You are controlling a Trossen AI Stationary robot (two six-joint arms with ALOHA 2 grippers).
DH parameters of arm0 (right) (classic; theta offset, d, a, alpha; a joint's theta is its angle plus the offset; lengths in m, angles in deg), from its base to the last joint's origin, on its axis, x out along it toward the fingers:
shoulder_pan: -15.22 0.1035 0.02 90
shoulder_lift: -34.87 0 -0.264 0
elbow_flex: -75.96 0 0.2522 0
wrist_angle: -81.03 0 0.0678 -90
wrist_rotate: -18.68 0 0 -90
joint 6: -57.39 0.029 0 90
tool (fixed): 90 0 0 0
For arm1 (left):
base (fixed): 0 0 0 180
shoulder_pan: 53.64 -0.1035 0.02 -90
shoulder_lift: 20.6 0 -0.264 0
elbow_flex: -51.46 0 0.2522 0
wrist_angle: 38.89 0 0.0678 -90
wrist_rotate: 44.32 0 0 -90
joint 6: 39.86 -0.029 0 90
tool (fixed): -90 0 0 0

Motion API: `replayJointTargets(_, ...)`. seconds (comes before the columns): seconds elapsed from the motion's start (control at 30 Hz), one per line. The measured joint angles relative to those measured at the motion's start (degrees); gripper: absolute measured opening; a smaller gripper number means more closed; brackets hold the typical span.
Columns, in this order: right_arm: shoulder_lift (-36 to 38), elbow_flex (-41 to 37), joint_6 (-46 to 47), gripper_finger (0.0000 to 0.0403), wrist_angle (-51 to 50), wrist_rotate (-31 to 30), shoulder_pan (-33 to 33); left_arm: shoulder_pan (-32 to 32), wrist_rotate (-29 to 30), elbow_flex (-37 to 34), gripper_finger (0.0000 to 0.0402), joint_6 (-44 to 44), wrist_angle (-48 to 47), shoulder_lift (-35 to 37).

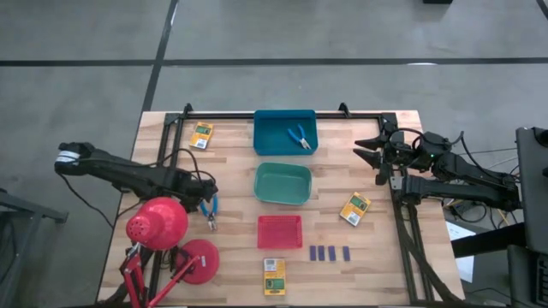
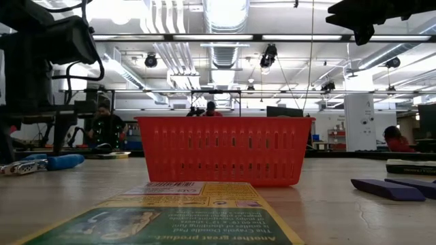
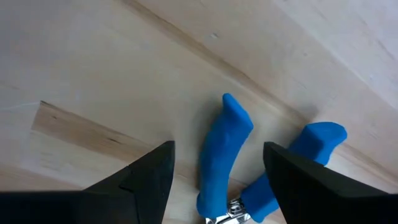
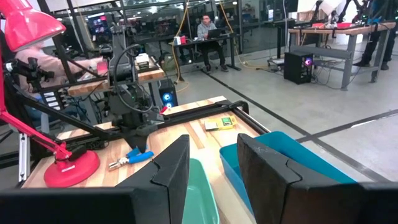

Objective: Pick & Place School Supplies
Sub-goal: Put the blue hole puncher into the blue bin

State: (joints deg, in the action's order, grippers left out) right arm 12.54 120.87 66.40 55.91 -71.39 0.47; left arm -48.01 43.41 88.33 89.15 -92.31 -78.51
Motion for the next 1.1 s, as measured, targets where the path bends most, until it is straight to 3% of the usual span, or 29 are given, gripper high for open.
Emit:
replayJointTargets(0.8, 0.0, 0.0, 0.0, 0.0128, 0.0, 0.0, 0.0, 0.0, -1.9, -1.0, 0.0046, 0.0, -1.1, 0.0)
replayJointTargets(1.1, 0.0, 0.0, 0.0, 0.0128, 0.0, 0.0, 0.0, 0.0, -1.1, -0.7, 0.0057, -0.1, -0.7, 1.0)
